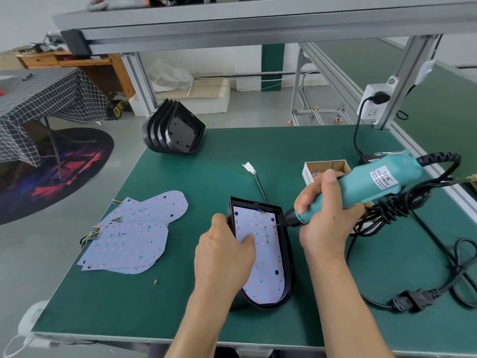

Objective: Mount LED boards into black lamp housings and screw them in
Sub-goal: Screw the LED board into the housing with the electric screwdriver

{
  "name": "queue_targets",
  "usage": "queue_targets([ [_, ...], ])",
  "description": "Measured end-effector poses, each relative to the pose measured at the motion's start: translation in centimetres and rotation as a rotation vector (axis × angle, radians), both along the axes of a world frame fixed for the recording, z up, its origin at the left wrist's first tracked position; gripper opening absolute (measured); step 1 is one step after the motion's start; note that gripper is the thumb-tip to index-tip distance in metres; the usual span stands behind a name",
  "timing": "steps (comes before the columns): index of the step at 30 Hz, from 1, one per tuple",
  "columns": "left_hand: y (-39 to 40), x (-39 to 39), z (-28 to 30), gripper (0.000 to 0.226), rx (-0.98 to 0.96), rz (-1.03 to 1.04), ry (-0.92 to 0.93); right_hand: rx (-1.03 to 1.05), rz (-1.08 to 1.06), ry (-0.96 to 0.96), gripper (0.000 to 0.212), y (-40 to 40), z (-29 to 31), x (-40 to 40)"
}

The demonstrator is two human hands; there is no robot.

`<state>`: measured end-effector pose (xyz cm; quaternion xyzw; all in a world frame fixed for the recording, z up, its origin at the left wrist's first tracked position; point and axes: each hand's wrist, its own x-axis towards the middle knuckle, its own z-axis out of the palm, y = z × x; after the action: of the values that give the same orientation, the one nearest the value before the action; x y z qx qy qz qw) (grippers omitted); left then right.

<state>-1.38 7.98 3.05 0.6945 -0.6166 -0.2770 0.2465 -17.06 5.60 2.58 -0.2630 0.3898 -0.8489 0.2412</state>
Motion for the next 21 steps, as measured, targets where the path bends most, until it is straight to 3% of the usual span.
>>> queue_targets([
  [21, 0.36, -0.04, 0.38, 0.031, -0.020, -0.001, 0.019, -0.009, 0.029, -0.037, 0.023, -0.01, 0.05, -0.34],
])
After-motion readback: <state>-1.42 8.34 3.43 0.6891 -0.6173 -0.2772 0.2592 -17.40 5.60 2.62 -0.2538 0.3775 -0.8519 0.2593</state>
